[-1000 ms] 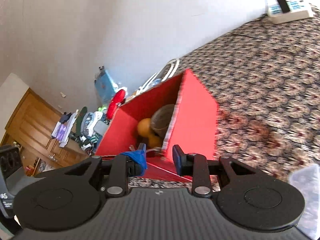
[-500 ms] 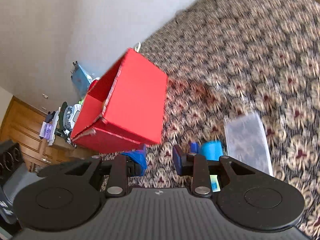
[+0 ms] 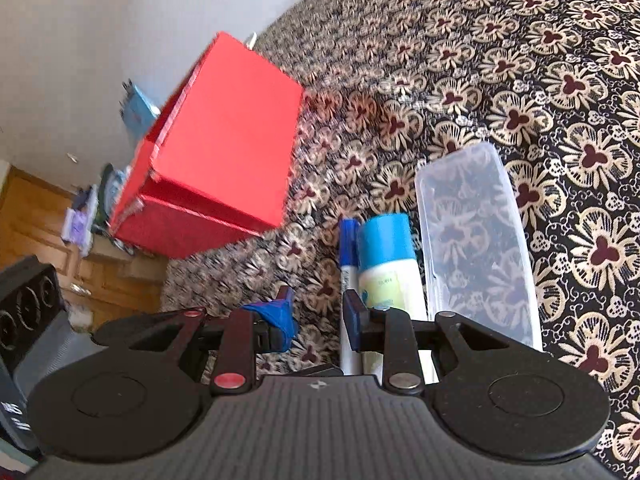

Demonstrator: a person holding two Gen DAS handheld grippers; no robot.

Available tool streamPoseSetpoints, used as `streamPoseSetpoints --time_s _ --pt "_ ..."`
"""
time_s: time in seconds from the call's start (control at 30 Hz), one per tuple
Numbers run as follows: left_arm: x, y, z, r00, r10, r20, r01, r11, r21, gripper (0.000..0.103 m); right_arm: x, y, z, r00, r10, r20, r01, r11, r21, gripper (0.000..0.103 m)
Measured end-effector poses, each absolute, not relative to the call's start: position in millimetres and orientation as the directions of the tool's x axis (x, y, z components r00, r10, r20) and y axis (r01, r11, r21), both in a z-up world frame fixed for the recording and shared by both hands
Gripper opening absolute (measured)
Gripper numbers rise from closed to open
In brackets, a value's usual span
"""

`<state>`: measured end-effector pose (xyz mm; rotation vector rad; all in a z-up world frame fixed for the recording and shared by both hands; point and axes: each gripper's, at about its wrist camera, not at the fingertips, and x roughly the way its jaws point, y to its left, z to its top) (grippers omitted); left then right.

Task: Organize rigid objects

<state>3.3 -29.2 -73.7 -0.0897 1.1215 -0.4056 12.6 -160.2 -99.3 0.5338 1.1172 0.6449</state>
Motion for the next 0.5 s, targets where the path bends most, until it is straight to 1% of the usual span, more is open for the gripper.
streamPoseSetpoints --time_s 0.07,0.17,0.27,0.3,0.33,0.4,0.5 --pt "4.7 -33.5 -77.7 0.361 -0.369 -0.856 0.267 0.921 -0.284 0.05 12.0 -155.3 -98.3 0.291 0.696 -0.657 -0.23 0.717 0.658 0.007" --pt "6.0 -38.1 -83.6 0.357 -0.348 -0.867 0.262 0.928 -0.265 0.05 14.5 -149.7 -97.9 0.284 0.679 -0.677 -0.253 0.734 0.63 0.006" --pt "9.4 -36.8 -89.1 0.346 -0.341 -0.874 0.241 0.933 -0.268 0.045 18.0 -149.4 -99.3 0.275 0.672 -0.687 -0.25 0.74 0.624 0.004" --pt "10.6 -36.3 -90.9 0.344 -0.332 -0.878 0.232 0.937 -0.262 0.037 19.6 -149.1 -99.3 0.273 0.667 -0.694 -0.246 0.745 0.62 0.004" --pt "9.8 -34.4 -91.7 0.35 -0.327 -0.878 0.23 0.939 -0.257 0.031 21.6 -147.5 -99.3 0.271 0.659 -0.702 -0.241 0.752 0.613 0.004" --pt "9.6 -32.7 -91.2 0.357 -0.314 -0.88 0.225 0.943 -0.245 0.029 24.9 -144.9 -99.8 0.264 0.65 -0.713 -0.234 0.76 0.607 0.004" --pt "9.0 -32.5 -91.1 0.368 -0.267 -0.89 0.226 0.955 -0.193 0.018 28.8 -138.8 -99.8 0.258 0.635 -0.729 -0.234 0.773 0.59 0.004"
